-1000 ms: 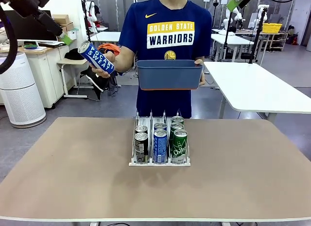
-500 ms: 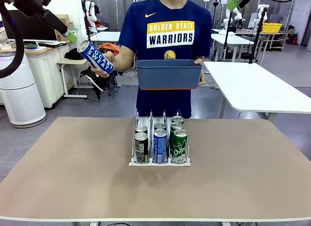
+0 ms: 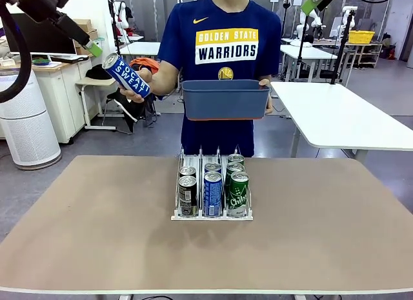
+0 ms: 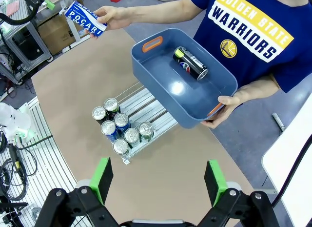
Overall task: Fill the beverage cans into the dispenser.
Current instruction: Pick up the Ionic drink handed by the human.
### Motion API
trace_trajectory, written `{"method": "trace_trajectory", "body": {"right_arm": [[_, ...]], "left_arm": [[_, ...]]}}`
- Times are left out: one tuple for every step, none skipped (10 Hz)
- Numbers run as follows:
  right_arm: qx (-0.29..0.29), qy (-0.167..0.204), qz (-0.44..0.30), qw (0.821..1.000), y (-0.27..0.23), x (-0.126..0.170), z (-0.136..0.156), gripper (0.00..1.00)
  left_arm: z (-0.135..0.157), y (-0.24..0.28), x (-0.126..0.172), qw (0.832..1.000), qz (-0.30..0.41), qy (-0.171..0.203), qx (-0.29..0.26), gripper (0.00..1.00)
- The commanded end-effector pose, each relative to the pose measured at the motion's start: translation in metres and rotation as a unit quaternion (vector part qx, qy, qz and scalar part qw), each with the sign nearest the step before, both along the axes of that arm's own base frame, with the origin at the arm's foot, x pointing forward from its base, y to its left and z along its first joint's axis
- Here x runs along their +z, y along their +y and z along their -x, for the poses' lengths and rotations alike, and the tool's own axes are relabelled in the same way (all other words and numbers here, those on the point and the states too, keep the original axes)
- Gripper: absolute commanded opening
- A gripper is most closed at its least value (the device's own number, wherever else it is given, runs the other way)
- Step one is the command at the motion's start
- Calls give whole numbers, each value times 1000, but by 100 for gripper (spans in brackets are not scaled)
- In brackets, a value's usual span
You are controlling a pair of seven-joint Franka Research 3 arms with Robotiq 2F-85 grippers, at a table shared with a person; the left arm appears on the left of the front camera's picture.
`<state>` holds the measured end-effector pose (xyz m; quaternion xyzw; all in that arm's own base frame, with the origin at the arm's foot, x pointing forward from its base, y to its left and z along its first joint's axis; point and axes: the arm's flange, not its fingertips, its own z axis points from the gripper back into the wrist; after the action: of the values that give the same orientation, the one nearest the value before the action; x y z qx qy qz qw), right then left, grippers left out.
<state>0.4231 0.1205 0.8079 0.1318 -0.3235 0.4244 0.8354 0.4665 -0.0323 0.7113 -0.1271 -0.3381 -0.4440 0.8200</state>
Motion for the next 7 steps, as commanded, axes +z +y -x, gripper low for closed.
{"method": "trace_trajectory", "body": {"right_arm": [[1, 0, -1, 1000, 0, 0, 0, 100], [1, 0, -1, 1000, 0, 0, 0, 100], [1, 0, -1, 1000, 0, 0, 0, 100], [1, 0, -1, 1000, 0, 0, 0, 100], [1, 0, -1, 1000, 0, 0, 0, 100], [1, 0, -1, 1000, 0, 0, 0, 100], [1, 0, -1, 1000, 0, 0, 0, 100]], "left_arm": [[-1, -34, 2, 1000, 6, 2, 19, 100], [-4, -39, -2, 1000, 7, 2, 24, 100], [-4, -36, -3, 1000, 6, -1, 23, 100], [-4, -43, -5, 1000, 2, -1, 31, 100], [-5, -49, -11, 999, -14, 2, 39, 100], [-6, -48, -18, 999, -21, 8, 36, 100], [-7, -45, -21, 998, -43, 6, 45, 100]]}}
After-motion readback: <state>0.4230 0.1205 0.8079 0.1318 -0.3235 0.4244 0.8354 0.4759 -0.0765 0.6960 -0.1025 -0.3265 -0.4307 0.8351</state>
